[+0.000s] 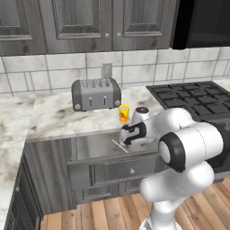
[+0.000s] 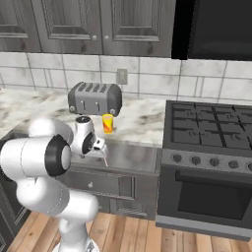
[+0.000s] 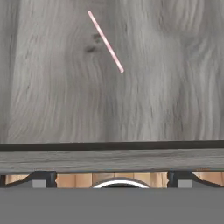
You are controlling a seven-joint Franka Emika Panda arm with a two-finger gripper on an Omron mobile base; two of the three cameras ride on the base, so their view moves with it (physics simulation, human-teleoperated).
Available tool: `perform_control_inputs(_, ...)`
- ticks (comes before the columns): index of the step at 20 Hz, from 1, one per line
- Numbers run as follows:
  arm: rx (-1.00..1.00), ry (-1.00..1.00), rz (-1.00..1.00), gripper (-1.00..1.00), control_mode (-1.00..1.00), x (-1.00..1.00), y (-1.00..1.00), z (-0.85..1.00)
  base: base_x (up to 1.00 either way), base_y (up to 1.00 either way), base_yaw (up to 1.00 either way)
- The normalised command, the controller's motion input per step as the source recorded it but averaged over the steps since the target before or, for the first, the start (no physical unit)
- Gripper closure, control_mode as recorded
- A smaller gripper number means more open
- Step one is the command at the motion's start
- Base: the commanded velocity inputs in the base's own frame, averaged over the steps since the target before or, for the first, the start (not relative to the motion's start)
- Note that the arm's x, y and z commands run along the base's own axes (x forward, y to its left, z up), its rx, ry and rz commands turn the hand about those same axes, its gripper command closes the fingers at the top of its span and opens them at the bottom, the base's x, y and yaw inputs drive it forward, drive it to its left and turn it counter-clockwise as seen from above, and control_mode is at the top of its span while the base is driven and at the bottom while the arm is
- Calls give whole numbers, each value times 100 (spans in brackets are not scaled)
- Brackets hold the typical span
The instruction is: Pick up the straw from the left drawer and put it inside the smoothie cup.
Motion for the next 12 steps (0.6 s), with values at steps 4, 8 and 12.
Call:
perform_control_inputs(4, 0, 0, 0, -100, -100, 27, 0, -26, 0, 0, 0)
perform_control_inputs(8, 0, 0, 0, -100, -100, 25, 0, -29, 0, 0, 0)
perform_control_inputs(12, -1, 7, 0, -100, -100, 21, 0, -32, 0, 0, 0)
